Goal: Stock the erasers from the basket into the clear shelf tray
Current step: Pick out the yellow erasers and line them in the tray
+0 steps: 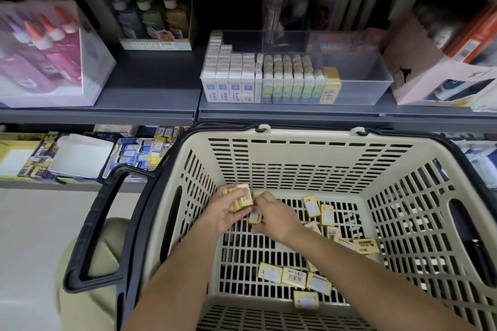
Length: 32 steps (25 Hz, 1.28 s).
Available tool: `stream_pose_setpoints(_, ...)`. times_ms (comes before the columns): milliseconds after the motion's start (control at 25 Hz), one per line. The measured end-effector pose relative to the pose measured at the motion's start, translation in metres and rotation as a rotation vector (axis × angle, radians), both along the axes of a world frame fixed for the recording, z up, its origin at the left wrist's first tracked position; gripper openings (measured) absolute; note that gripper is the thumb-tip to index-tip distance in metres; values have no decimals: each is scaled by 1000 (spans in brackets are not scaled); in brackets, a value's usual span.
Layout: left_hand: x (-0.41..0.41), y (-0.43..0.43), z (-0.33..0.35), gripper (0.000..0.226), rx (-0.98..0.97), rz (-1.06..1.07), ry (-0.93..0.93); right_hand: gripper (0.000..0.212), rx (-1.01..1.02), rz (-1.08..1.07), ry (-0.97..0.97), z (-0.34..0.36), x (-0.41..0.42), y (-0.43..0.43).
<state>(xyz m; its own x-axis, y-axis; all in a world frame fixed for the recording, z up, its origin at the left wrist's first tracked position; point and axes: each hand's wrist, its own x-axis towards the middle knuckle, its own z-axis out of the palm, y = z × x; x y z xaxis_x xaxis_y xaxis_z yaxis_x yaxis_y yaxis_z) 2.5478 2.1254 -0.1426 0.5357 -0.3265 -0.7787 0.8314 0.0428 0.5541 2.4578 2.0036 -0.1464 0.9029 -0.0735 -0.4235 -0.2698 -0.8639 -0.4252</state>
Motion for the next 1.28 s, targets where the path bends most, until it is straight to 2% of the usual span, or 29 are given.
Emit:
stream_pose_setpoints(80,0,0,0,39,8,-11,-11,55,-70,111,6,-4,-4,2)
stream_pose_setpoints(200,0,0,1,37,9,-30,-18,33,-163,257,-14,-7,-15,-1)
stream_pose_setpoints(280,-1,0,2,37,19,-42,-31,35,-176,258,-53,-8,-16,-4)
stream_pose_setpoints(400,-2,-1,3,35,-5,-20,-24,51,-108,211,-66,-10,-10,3)
stream_pose_setpoints(560,0,0,3,36,-15,-7,-30,43,-56,172,-6,-8,-9,4)
stream_pose_setpoints(680,-1,2,3,42,22,-119,0,28,217,-52,-19,8,-10,-19)
stream_pose_setpoints(760,-4,0,9,46,-21,-298,103,22,465,-211,-21,23,-9,-31)
stream_pose_setpoints(840,-8,-4,14,47,-106,-420,163,20,631,-323,-11,37,-9,-38)
stream_pose_setpoints(960,-9,-9,20,50,-218,-439,155,14,672,-365,-13,51,-6,-45)
stream_pose_setpoints(1120,-13,-18,25,53,-231,-451,113,7,807,-463,-23,58,-10,-62)
stream_pose_setpoints(1160,-13,-19,24,51,-222,-428,103,3,767,-486,-40,56,-13,-70)
stream_pose_setpoints(1200,-13,-21,24,51,-213,-400,98,2,621,-475,-62,52,-18,-79)
stream_pose_setpoints(1280,-14,-22,24,51,-198,-368,101,13,135,-320,-37,38,-31,-96)
